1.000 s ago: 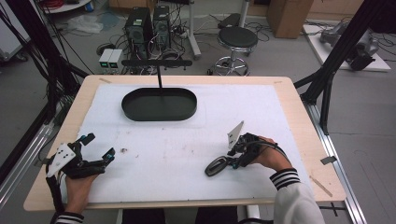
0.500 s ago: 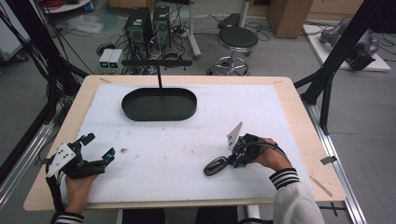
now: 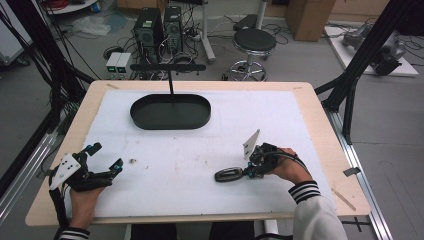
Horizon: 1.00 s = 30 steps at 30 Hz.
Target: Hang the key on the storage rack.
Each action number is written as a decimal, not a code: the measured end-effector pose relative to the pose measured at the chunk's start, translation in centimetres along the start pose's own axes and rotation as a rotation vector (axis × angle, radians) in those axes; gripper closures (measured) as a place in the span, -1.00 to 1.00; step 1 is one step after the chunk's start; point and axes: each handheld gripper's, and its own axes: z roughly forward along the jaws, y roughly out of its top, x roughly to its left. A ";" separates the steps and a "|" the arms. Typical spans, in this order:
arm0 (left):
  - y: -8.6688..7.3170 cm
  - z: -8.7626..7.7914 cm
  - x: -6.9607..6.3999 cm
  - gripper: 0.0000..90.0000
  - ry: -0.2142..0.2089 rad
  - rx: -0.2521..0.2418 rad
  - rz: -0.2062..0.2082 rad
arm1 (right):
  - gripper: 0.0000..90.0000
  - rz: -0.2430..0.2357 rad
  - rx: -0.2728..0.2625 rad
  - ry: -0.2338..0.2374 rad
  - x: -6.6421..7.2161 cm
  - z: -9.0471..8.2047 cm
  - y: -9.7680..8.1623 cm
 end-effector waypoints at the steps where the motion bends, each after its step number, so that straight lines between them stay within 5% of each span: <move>1: 0.0 0.0 0.0 -0.95 0.001 -0.001 0.000 | 0.90 -0.002 -0.009 -0.008 0.0 -0.1 0.0; 8: 0.0 0.0 0.1 -0.95 0.001 0.003 -0.002 | 0.90 -0.006 -0.081 -0.022 0.2 -0.7 -0.2; 11: 0.1 0.1 0.1 -0.95 -0.012 0.007 -0.007 | 0.91 -0.002 -0.164 -0.052 0.3 -1.3 -0.4; 21: 1.9 0.2 0.7 -0.95 -0.156 0.054 -0.033 | 0.92 -0.017 -0.419 -0.084 0.6 -3.0 -0.3; 30: 4.2 1.5 0.4 -0.95 -0.260 0.092 -0.029 | 0.92 -0.041 -0.509 -0.109 0.6 -3.5 0.5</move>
